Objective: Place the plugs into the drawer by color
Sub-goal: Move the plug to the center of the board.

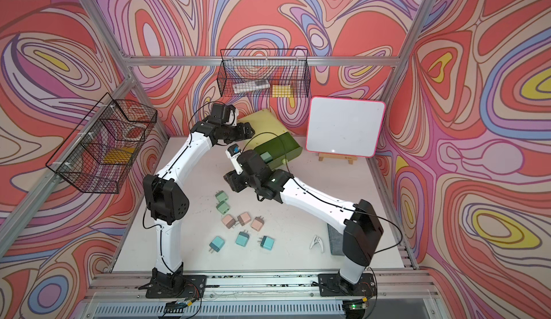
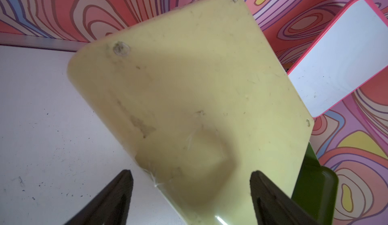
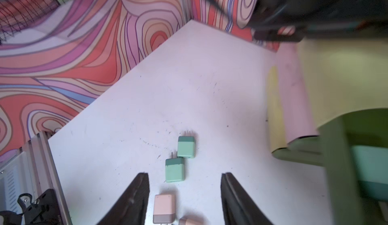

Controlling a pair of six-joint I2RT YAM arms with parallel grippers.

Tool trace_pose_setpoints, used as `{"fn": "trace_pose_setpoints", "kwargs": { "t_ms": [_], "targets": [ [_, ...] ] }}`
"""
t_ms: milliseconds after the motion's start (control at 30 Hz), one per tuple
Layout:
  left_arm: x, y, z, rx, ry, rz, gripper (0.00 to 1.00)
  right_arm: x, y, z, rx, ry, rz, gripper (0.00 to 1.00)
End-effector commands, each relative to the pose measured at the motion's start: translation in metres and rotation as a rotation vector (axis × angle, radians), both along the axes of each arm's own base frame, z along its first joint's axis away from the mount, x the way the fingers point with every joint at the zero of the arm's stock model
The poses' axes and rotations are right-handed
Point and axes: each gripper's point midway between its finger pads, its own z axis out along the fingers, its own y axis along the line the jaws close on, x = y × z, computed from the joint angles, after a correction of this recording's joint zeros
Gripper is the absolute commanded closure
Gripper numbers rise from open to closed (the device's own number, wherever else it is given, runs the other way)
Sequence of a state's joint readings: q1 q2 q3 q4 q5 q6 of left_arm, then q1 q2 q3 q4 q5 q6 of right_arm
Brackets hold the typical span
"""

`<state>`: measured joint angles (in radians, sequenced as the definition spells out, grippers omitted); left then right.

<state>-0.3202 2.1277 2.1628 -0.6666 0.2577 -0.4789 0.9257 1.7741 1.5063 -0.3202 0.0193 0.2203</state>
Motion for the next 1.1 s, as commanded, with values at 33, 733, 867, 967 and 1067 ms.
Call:
{"fn": "trace_pose_setpoints", "kwargs": {
  "t_ms": [33,733,867,967,1067],
  "targets": [
    [-0.001,0.003,-0.005,0.004,0.026,0.000,0.14,0.004,0.023,-0.068,-0.037,0.109,-0.031,0.45],
    [-0.003,0.003,-0.005,0.003,0.029,-0.002,0.14,0.040,0.073,-0.164,-0.188,0.153,0.016,0.44],
    [-0.004,0.003,-0.005,0.003,0.029,0.000,0.14,0.043,0.074,-0.172,-0.203,0.157,0.013,0.44],
    [-0.004,0.004,-0.006,0.003,0.030,0.001,0.14,0.045,0.074,-0.181,-0.208,0.167,0.018,0.44],
    [-0.005,0.004,-0.007,0.005,0.032,0.001,0.14,0.048,0.073,-0.188,-0.208,0.177,0.014,0.44]
  ]
}}
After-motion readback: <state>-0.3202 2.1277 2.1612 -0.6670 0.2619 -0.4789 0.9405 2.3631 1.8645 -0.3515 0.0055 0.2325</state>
